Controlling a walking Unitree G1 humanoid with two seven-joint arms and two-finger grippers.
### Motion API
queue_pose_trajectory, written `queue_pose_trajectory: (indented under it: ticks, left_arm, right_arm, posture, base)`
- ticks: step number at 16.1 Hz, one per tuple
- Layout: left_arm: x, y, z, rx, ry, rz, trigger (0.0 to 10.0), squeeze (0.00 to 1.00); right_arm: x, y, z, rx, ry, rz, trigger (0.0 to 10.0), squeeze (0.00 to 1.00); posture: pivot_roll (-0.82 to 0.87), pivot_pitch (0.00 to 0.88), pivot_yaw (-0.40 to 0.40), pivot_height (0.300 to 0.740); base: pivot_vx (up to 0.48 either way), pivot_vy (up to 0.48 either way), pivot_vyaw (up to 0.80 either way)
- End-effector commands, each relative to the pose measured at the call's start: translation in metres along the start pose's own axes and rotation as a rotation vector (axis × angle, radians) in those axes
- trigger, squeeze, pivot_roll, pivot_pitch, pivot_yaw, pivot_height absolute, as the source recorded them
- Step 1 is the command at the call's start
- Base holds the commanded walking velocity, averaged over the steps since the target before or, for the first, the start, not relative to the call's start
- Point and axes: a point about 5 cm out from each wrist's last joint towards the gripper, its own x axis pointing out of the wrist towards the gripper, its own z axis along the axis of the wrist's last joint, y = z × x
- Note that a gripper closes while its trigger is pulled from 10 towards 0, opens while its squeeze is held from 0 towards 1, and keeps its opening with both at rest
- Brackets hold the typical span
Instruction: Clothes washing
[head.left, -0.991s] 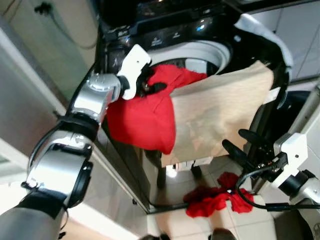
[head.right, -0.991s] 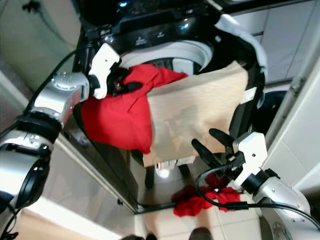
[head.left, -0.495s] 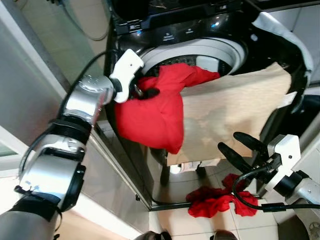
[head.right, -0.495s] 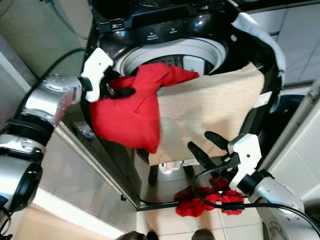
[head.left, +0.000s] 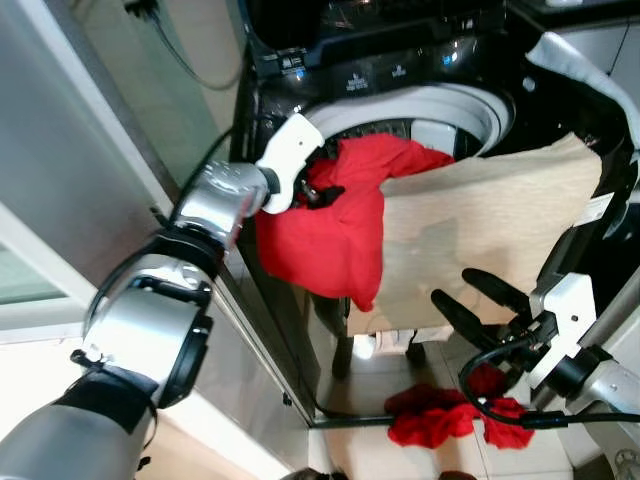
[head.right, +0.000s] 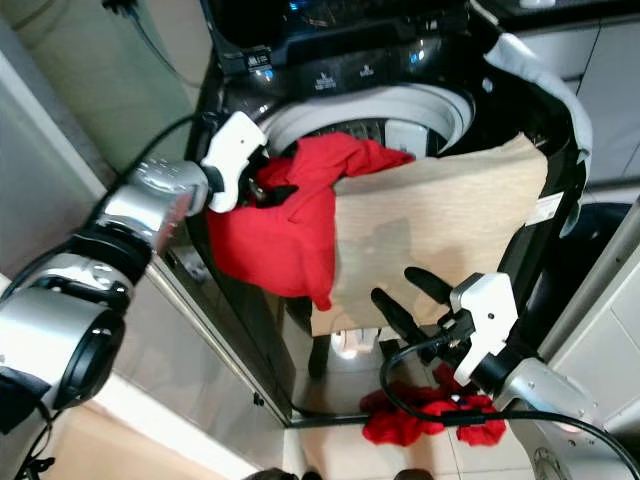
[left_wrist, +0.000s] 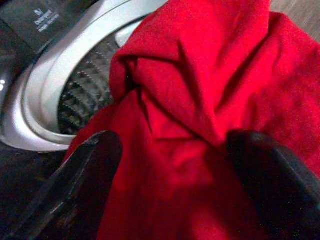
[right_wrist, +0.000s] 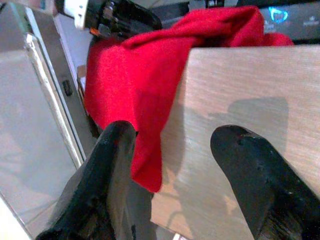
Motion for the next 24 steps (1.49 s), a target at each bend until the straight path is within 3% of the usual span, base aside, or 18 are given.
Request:
queue_pose_trajectory:
  ticks: [1,5,8,11,15,17,20,22,24]
  left_arm:
    - [0.008,-0.012,-0.015,0.010,0.073,-0.018,10.0,0.00]
    - [0.025,-0.022,0.008,0.066,-0.069,0.218,10.0,0.00]
    - [0.029,-0.024,0.011,0.082,-0.093,0.358,10.0,0.00]
    - [0.024,-0.015,0.032,0.043,-0.214,0.462,10.0,0.00]
    - [0.006,0.007,0.053,-0.005,-0.376,0.545,10.0,0.00]
    - [0.005,0.008,0.043,-0.050,-0.372,0.479,10.0,0.00]
    - [0.006,0.003,0.030,0.018,-0.347,0.404,10.0,0.00]
    - [0.000,0.003,0.033,0.013,-0.406,0.320,10.0,0.00]
    - [-0.012,0.009,0.039,0.070,-0.473,0.274,10.0,0.00]
  right_arm:
    - [0.002,0.005,0.005,-0.017,-0.017,0.007,10.0,0.25]
    - [0.000,0.013,0.002,0.006,-0.013,-0.004,10.0,0.25]
    - [0.003,0.015,0.000,0.016,-0.008,0.001,10.0,0.25]
    - [0.004,0.013,0.001,0.010,-0.009,-0.003,10.0,0.25]
    - [0.008,0.011,0.001,0.003,-0.009,0.010,10.0,0.25]
    - [0.010,0.010,0.002,0.002,-0.007,0.031,10.0,0.25]
    - [0.012,0.008,0.001,-0.003,-0.003,0.036,10.0,0.25]
    - [0.012,0.007,0.001,-0.005,-0.003,0.037,10.0,0.25]
    - [0.012,0.007,0.001,-0.005,-0.002,0.041,10.0,0.25]
  posture:
    - [-0.36,0.000,0.236,0.740]
    - [-0.37,0.000,0.242,0.740]
    - [-0.37,0.000,0.237,0.740]
    - [-0.37,0.000,0.233,0.740]
    - [-0.34,0.000,0.213,0.740]
    - [-0.32,0.000,0.194,0.740]
    - [-0.32,0.000,0.192,0.740]
    - [-0.32,0.000,0.191,0.740]
    - [-0.31,0.000,0.190,0.740]
  base:
    - [0.000,0.000,0.00]
    - [0.000,0.000,0.00]
    - [0.000,0.000,0.00]
    - [0.000,0.000,0.00]
    - [0.000,0.000,0.00]
    - [0.000,0.000,0.00]
    - [0.000,0.000,0.00]
    - [0.000,0.000,0.00]
    - [0.000,0.000,0.00]
